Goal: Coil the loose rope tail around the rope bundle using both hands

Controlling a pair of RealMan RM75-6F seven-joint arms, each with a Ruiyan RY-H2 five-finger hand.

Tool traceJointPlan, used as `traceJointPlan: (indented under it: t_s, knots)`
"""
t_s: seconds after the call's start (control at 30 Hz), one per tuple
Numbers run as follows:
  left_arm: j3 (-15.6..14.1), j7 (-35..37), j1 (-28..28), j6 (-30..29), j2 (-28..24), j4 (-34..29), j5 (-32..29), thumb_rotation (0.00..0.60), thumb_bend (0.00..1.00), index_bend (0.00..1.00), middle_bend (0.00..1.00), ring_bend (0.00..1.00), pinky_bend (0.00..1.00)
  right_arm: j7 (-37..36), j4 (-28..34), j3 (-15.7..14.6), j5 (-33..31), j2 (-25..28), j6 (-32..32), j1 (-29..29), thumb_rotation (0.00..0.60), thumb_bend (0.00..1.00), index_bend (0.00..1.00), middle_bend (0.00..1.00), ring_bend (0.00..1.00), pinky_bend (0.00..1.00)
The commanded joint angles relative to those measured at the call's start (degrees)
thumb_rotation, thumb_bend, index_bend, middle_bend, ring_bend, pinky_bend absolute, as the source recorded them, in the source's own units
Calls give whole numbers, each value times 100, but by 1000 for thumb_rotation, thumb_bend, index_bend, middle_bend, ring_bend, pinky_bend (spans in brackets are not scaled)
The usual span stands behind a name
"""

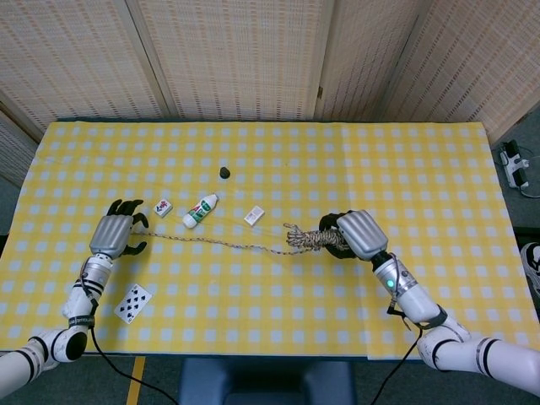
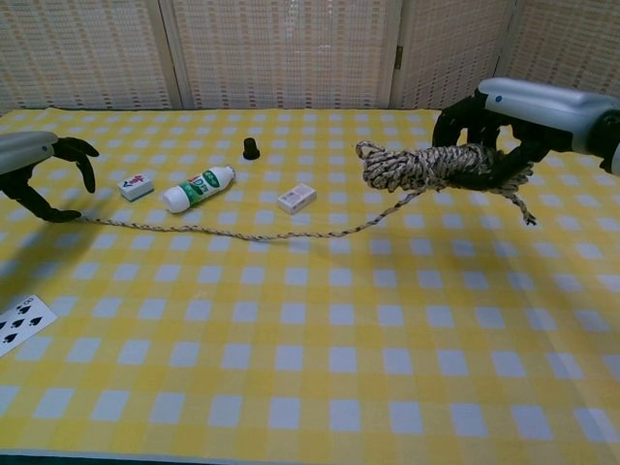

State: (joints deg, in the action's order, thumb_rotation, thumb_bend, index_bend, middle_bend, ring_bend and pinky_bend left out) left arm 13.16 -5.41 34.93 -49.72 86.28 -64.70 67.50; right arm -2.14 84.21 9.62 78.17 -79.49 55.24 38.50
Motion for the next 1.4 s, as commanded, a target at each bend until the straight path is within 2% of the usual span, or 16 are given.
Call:
traceJointPlan:
  t_s: [0.03, 0.33, 0.7, 1.4]
  knots:
    - [39, 6, 187, 214, 246, 354, -146, 600, 342, 466, 144, 117, 0, 34, -4, 12, -50, 5, -26, 17, 600, 630, 611, 503, 575, 515]
    - [-65, 178, 358, 405, 652, 1103, -134, 600, 359, 519, 144, 87, 0, 97, -30, 26, -167, -13, -72, 47, 600, 630, 611, 503, 575, 515]
    - [-134, 482, 442, 575, 971, 1769, -89, 600, 407, 529, 144, 86, 0, 223, -22, 27, -307, -41, -92, 55, 600, 630, 611, 503, 577, 515]
    - [-200, 871, 448, 530, 1176, 2144, 107, 600, 451, 602, 146, 89, 0, 394, -35, 34, -496, -103, -105, 59, 600, 631, 611, 503, 572, 515]
